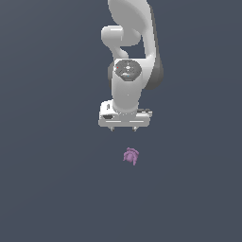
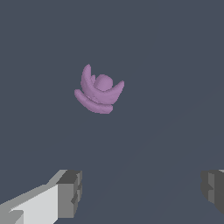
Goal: Pick up the object and move it to a goal position.
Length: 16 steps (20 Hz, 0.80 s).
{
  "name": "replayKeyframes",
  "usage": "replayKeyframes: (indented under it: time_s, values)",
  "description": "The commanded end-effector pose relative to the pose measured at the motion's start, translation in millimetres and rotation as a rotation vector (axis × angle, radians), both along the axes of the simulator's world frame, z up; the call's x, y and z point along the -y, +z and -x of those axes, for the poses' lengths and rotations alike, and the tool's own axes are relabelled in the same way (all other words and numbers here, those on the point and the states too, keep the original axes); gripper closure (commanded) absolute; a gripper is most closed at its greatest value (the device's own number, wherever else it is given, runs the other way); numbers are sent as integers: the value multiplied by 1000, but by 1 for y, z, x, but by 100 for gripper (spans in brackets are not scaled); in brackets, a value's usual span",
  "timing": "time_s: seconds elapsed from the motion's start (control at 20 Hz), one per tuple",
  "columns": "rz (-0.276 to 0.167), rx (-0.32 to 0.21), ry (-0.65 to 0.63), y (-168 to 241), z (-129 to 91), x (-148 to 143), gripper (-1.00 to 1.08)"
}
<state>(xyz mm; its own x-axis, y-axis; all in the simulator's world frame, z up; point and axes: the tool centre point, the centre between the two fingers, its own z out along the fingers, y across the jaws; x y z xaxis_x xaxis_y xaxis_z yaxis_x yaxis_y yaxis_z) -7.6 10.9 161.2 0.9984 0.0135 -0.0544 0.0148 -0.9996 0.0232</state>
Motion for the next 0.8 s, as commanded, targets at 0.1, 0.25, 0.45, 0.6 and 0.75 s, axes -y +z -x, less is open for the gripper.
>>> replayKeyframes:
  time_s: [0.1,0.25,0.45,0.6,0.75]
  values:
    - [-1,7,-52,-8,-9,-4,-92]
    - [-1,14,-102,-15,-18,-9,-92]
    - [-3,26,-186,-28,-32,-16,-92]
    - [-5,35,-257,-39,-43,-22,-92]
    - [-7,43,-318,-49,-52,-28,-92]
